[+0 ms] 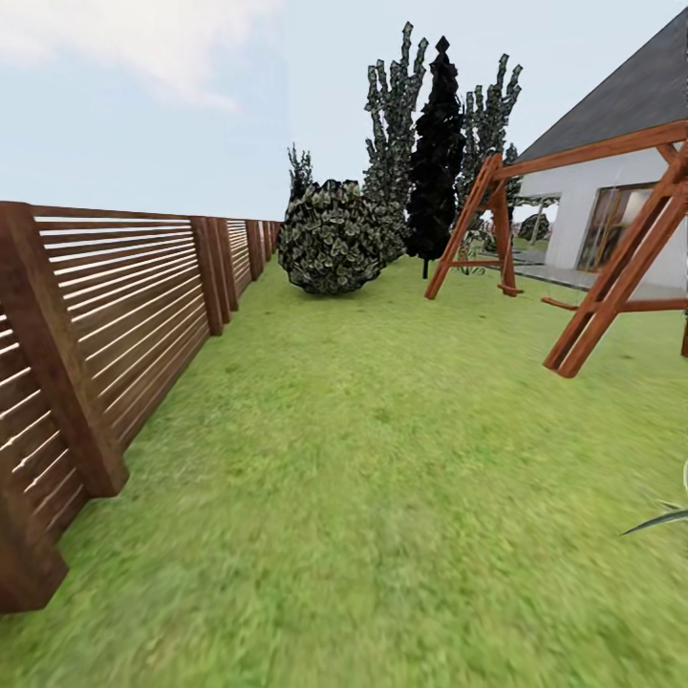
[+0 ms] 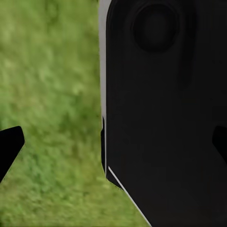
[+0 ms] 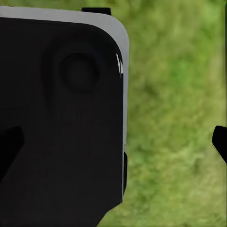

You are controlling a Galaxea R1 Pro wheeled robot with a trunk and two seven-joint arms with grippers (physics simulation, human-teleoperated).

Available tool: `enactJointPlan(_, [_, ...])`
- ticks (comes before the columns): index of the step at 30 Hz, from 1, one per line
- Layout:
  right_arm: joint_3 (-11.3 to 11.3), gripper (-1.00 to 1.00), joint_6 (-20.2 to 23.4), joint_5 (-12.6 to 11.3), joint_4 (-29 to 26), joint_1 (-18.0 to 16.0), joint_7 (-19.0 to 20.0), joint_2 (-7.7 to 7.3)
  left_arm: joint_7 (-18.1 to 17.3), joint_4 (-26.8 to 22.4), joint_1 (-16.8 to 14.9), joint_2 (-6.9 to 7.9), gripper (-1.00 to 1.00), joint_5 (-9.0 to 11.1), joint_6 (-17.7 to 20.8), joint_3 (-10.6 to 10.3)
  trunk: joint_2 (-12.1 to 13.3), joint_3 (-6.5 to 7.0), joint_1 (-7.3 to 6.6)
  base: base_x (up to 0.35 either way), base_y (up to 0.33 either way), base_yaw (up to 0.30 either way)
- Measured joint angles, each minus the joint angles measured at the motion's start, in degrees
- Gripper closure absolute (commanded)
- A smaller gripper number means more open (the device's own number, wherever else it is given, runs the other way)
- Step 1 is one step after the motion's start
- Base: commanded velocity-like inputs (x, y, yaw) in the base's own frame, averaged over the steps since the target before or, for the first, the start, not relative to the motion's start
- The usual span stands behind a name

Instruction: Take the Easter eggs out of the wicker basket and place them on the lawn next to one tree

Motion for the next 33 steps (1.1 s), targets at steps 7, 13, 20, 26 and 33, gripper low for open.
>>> enactJointPlan(7, [0.0,-1.0,0.1,0.0,0.0,0.0,0.0,0.01,0.0,0.0,0.0,0.0,-1.0,0.0,0.0,0.0,0.0,0.0,0.0,0.33,0.0,-0.006])
enactJointPlan(13, [0.0,-1.0,0.2,0.0,0.0,0.0,0.0,0.08,0.0,0.0,0.0,0.02,-1.0,0.0,0.0,0.0,0.0,0.0,0.0,0.33,0.0,0.0])
enactJointPlan(20, [0.0,-1.0,0.2,0.0,0.0,0.0,0.0,0.09,0.0,0.0,0.0,0.02,-1.0,0.0,0.0,0.0,0.0,0.0,0.0,0.33,0.0,0.0])
enactJointPlan(26, [0.0,-1.0,0.1,0.0,0.0,0.0,0.0,0.07,0.0,0.0,0.0,0.01,-1.0,0.0,0.0,0.0,0.0,0.0,0.0,0.33,0.0,-0.14])
enactJointPlan(33, [0.0,-1.0,0.0,0.0,0.0,0.0,0.0,0.09,0.0,0.0,0.0,-0.05,-1.0,0.0,0.0,0.0,0.0,0.0,0.0,0.33,0.0,-0.191])
